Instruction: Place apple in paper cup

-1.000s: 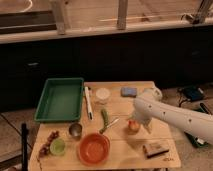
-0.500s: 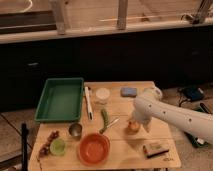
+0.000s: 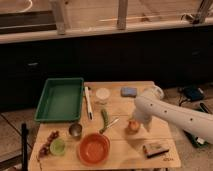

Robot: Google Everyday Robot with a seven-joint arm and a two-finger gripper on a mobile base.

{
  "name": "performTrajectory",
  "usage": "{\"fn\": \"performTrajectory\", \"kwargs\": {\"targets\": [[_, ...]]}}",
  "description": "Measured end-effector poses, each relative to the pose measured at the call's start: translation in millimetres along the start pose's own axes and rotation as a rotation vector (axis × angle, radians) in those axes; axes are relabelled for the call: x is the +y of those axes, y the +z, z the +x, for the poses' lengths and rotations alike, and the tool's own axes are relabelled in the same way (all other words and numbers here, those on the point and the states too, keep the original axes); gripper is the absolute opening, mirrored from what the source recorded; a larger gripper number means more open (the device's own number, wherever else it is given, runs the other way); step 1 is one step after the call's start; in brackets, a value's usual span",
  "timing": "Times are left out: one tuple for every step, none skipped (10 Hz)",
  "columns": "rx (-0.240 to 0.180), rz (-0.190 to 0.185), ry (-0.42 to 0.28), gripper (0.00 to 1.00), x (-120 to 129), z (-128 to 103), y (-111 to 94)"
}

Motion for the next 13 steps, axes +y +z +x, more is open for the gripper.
{"fn": "performTrajectory", "kwargs": {"targets": [[-0.002, 0.001, -0.002, 0.74, 0.2, 0.5, -0.3], [-0.004, 0.001, -0.004, 0.74, 1.2, 1.4, -0.3], [-0.006, 0.003, -0.005, 0.74, 1.2, 2.3, -1.1], [-0.009, 0.005, -0.004, 0.74, 1.3, 2.6, -1.0], [-0.011, 0.006, -0.003, 0.74, 1.9, 4.0, -2.1], [-0.013, 0.008, -0.002, 0.74, 2.4, 4.5, -2.3], [-0.016, 0.01, -0.001, 0.73, 3.2, 5.4, -2.6], [-0.017, 0.011, 0.0, 0.69, 3.4, 5.8, -2.9], [-0.019, 0.011, 0.001, 0.68, 3.7, 5.9, -2.6], [-0.021, 0.012, 0.002, 0.68, 4.2, 7.1, -3.4], [-0.023, 0.012, 0.004, 0.68, 4.8, 8.3, -4.3], [-0.024, 0.012, 0.004, 0.68, 5.1, 8.9, -4.2], [-0.025, 0.012, 0.005, 0.66, 5.6, 10.0, -4.6]]}}
